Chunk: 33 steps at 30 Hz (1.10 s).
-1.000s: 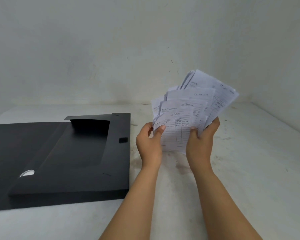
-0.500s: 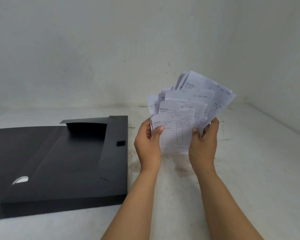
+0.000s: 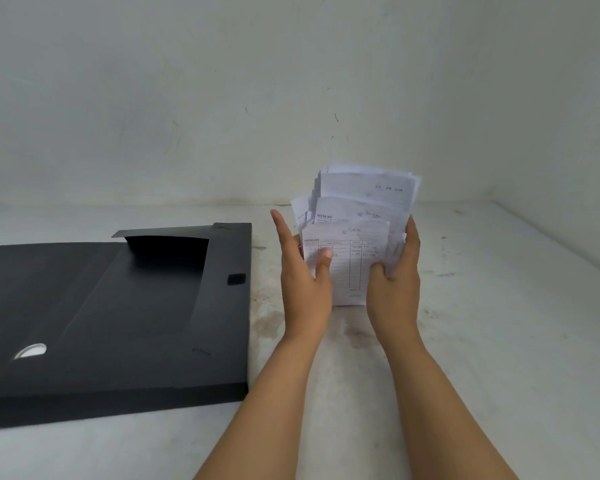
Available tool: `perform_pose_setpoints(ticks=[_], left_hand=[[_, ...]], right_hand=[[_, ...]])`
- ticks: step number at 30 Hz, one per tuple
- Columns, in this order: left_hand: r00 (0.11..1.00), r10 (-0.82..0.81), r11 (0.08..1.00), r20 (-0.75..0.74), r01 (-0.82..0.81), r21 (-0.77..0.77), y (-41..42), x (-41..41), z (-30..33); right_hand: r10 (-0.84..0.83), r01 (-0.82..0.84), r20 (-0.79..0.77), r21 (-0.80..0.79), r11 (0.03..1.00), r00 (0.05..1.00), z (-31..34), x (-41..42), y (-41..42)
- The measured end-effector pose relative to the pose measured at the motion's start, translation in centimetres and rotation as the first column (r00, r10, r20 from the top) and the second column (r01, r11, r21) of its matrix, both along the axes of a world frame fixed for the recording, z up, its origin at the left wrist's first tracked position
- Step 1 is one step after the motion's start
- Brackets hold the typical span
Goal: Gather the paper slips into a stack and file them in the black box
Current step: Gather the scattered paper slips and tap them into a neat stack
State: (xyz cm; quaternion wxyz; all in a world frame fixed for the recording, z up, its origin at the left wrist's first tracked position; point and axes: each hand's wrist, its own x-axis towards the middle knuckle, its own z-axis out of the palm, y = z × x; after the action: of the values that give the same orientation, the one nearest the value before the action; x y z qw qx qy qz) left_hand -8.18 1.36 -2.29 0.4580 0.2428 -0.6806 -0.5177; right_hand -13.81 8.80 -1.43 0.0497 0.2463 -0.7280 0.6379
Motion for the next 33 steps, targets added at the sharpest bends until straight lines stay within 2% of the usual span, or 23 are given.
perform_pose_setpoints(ticks=[7, 12, 18, 24, 29, 33], left_hand=[[0.999, -0.046, 0.999, -0.022, 0.046, 0.013, 0.0, 0.1, 0.4], [0.997, -0.070, 0.997, -0.030, 0.070, -0.009, 0.0, 0.1, 0.5], [0.998, -0.065, 0.986, -0.012, 0.063, -0.153, 0.4, 0.6, 0.9], [0.999, -0.020, 0.925, 0.029, 0.030, -0.379, 0.6, 0.9, 0.7], [1.000, 0.016, 0.885, 0.016, -0.006, -0.466, 0.5, 0.9, 0.6], [1.000, 0.009, 0.887, 0.010, -0.004, -0.461, 0.5, 0.8, 0.5]], right_hand=[[0.019, -0.022, -0.025, -0.104, 0.994, 1.000, 0.3, -0.2, 0.1], [-0.018, 0.003, -0.104, -0.145, 0.989, 0.994, 0.6, -0.1, 0.1], [-0.035, 0.019, -0.271, -0.060, 0.998, 0.962, 1.3, 0.1, 1.1], [-0.038, 0.064, -0.377, 0.058, 0.996, 0.926, 1.3, 0.3, 1.2], [-0.070, 0.097, -0.384, 0.052, 0.994, 0.921, 1.2, 0.3, 1.2], [-0.032, 0.088, -0.426, 0.112, 0.990, 0.904, 1.1, 0.4, 1.1]])
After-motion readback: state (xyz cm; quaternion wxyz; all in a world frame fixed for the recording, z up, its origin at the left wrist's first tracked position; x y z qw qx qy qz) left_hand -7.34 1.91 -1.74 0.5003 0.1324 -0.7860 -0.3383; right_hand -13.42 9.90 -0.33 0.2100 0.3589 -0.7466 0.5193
